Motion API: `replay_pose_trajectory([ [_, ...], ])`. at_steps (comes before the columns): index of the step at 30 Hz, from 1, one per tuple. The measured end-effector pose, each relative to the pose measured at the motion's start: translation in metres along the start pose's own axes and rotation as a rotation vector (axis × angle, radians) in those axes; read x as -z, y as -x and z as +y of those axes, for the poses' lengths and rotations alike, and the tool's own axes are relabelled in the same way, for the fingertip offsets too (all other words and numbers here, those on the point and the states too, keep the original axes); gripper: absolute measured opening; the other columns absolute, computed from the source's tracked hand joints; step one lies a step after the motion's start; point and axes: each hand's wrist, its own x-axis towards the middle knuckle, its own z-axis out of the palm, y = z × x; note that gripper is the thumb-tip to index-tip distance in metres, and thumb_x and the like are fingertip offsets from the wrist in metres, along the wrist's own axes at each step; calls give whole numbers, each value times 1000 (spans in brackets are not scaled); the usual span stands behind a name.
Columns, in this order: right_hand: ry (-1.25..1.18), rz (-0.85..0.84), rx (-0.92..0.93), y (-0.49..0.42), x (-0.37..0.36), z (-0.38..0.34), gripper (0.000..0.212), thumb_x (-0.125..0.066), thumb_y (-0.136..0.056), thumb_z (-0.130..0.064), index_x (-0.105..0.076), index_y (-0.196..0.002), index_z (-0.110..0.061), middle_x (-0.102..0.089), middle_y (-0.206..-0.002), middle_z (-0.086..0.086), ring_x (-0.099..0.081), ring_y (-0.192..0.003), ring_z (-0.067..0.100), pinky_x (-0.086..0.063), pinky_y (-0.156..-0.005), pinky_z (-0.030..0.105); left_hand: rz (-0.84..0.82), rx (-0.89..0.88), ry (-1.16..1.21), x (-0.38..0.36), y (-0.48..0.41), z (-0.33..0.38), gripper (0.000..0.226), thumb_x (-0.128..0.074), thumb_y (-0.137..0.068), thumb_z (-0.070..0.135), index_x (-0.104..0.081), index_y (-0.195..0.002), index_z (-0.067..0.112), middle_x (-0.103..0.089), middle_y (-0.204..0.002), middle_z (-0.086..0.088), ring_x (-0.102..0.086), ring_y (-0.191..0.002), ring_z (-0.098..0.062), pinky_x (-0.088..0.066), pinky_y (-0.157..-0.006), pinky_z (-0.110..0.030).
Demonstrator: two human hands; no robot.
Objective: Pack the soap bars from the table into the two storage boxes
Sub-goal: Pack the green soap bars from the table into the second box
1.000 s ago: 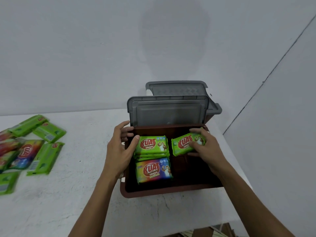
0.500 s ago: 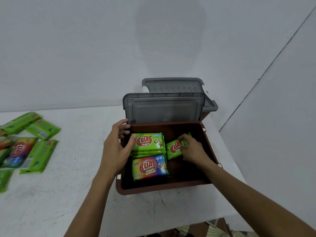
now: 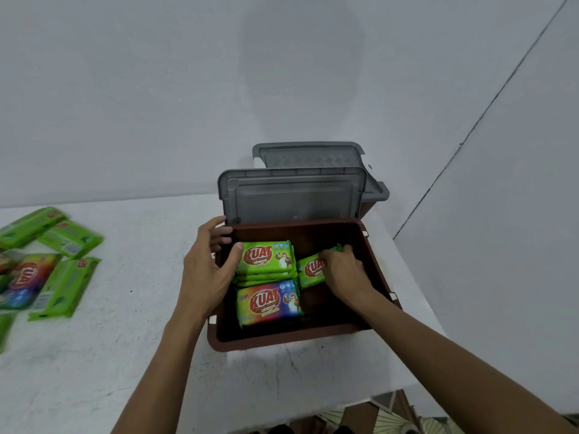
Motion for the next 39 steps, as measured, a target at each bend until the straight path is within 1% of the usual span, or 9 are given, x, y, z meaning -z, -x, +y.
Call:
replay_pose_trajectory([
  [4,95,-84,-12,-2,-4,-2,33,-46,-95,-9,-58,-126,-11,-42,-126,21,-62,-95,42,-50,-87,41,-4,-8,1,0,1,0,47,-65,-89,25,-42,-130,30,-59,-115,11,-57,-100,3,-42,-75,-2],
  [9,70,-141,-21,-6,-4,-1,37,-43,-94,-9,-55,-129,-10,-43,-125,22,-59,-101,43,-48,-91,41,-7,-11,8,1,1,2,46,-65,-90,21,-45,-132,22,-60,-115,8,-57,-99,1,-41,-76,2],
  [13,45,-152,-23,-2,1,-1,32,-46,-94,-12,-58,-123,-7,-47,-122,21,-59,-100,41,-48,-89,40,-32,-40,-37,4,2,4,36,-63,-91,22,-52,-126,24,-59,-116,8,-55,-101,3,-40,-78,0],
  [18,-69,-46,2,8,31,-19,36,-53,-91,-24,-60,-126,-15,-64,-119,13,-61,-105,32,-50,-84,36,-22,-137,-154,26,16,-7,24,-58,-92,32,-58,-116,27,-57,-119,10,-51,-110,-7,-46,-90,-28],
  [22,-145,186,103,17,60,-64,25,-57,-91,-37,-67,-110,-25,-71,-101,1,-64,-97,26,-52,-81,37,-19,-87,-195,64,27,-28,22,-60,-92,30,-61,-113,26,-57,-115,14,-53,-106,-3,-47,-90,-28],
  [26,-309,274,239,23,69,-132,14,-58,-90,-34,-68,-96,-26,-63,-79,-9,-62,-81,20,-51,-78,34,22,23,-247,118,35,-56,22,-62,-92,30,-62,-113,29,-57,-113,17,-54,-102,-2,-45,-88,-25],
  [30,-360,209,355,21,50,-206,14,-57,-91,-30,-68,-98,-23,-63,-74,-10,-62,-74,17,-48,-73,29,90,93,-299,174,37,-80,23,-63,-91,29,-62,-114,28,-56,-114,16,-54,-102,-4,-43,-83,-25],
  [33,-385,141,416,18,22,-256,21,-57,-92,-34,-67,-107,-23,-65,-84,-6,-61,-79,16,-52,-77,34,145,110,-395,216,35,-103,24,-64,-91,26,-63,-114,21,-60,-114,6,-55,-103,-12,-42,-82,-27],
  [39,-248,-105,610,10,-37,-345,33,-55,-93,-36,-61,-123,-24,-63,-110,3,-59,-99,20,-45,-82,31,197,242,-534,286,23,-155,27,-67,-86,24,-66,-112,17,-62,-113,-6,-57,-104,-23,-48,-87,-37],
])
